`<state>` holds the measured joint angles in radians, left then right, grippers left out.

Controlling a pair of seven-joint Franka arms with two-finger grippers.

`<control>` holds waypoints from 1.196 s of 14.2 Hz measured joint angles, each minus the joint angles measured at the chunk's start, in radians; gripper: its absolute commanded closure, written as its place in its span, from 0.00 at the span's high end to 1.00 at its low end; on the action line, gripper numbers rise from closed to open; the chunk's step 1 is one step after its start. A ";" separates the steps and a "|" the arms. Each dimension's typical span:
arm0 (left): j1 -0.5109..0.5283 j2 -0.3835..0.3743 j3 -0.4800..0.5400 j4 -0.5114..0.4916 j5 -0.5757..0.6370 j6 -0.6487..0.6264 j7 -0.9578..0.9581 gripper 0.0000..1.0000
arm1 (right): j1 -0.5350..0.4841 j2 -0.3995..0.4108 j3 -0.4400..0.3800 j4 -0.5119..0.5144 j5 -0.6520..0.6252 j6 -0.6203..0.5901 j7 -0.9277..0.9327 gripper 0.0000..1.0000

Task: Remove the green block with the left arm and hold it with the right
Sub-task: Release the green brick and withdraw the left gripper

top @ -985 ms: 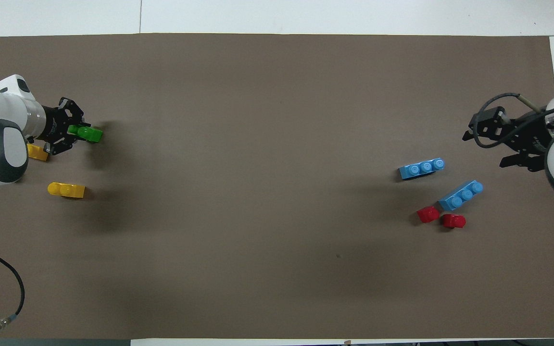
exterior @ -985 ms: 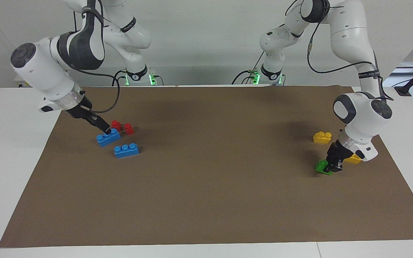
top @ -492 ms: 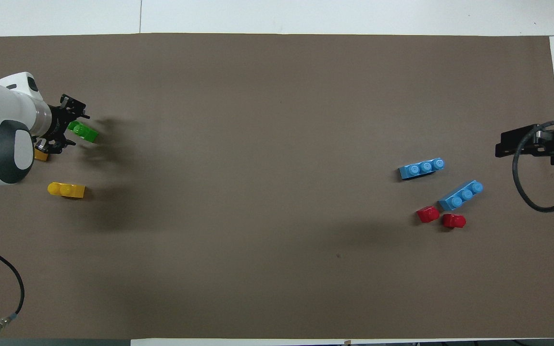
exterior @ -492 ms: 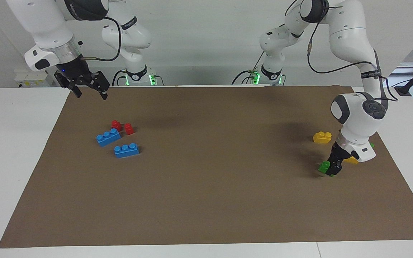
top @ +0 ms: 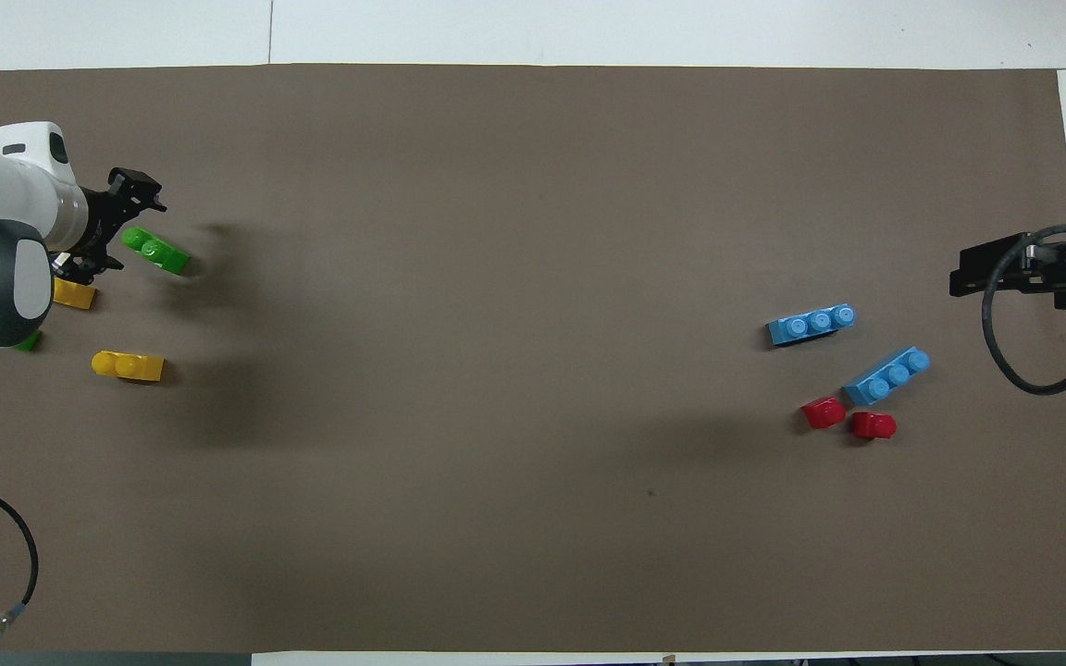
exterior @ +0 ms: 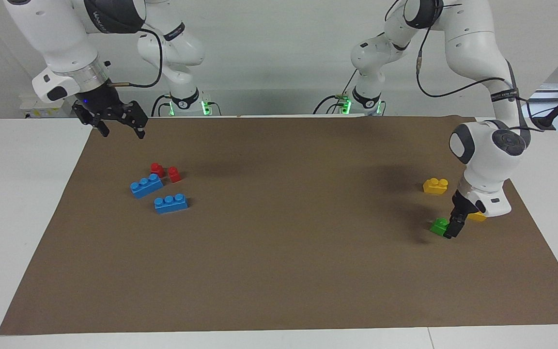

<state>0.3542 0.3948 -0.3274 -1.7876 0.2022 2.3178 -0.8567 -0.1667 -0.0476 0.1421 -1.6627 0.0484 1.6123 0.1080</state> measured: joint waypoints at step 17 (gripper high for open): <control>-0.046 -0.270 -0.072 0.177 -0.051 -0.550 0.492 1.00 | -0.014 0.003 -0.004 0.006 -0.029 0.002 -0.046 1.00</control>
<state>0.3077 0.1253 -0.3991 -1.6106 0.1516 1.7675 -0.3646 -0.1806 -0.0443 0.1377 -1.6568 0.0191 1.6141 0.0621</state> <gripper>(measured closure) 0.000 0.000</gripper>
